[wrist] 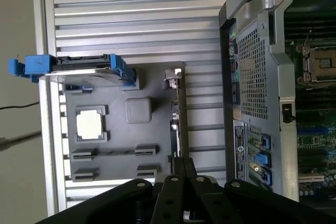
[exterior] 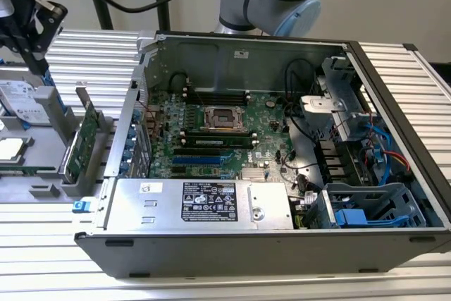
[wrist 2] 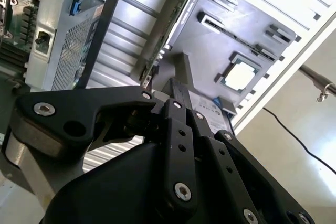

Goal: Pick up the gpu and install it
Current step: 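Pick up the gpu and move the gpu toward the slot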

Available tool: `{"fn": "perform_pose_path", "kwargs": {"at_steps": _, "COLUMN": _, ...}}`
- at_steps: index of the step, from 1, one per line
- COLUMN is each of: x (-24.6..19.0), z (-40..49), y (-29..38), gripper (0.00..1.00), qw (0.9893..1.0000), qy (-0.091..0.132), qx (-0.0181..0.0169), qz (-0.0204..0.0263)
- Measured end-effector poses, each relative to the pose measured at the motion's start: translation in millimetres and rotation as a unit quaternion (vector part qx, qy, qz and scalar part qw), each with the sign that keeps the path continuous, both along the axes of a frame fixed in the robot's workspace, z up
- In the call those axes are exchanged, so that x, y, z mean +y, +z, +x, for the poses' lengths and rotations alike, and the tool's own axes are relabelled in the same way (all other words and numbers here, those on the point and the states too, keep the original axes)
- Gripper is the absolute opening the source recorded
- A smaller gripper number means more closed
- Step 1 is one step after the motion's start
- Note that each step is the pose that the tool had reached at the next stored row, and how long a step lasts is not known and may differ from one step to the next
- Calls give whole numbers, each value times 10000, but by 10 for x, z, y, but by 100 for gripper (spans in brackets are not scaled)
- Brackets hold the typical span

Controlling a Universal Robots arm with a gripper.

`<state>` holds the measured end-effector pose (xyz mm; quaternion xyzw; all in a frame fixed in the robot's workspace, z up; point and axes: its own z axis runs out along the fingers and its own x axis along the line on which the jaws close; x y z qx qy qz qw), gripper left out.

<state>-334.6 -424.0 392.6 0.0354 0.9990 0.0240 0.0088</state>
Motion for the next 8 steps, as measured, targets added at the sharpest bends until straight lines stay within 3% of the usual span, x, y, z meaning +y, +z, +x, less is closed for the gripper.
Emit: {"fn": "perform_pose_path", "kwargs": {"at_steps": 8, "x": -76, "z": -2, "y": 0, "gripper": 0, "qw": 10000, "qy": 0, "qx": 5, "qz": 0}}
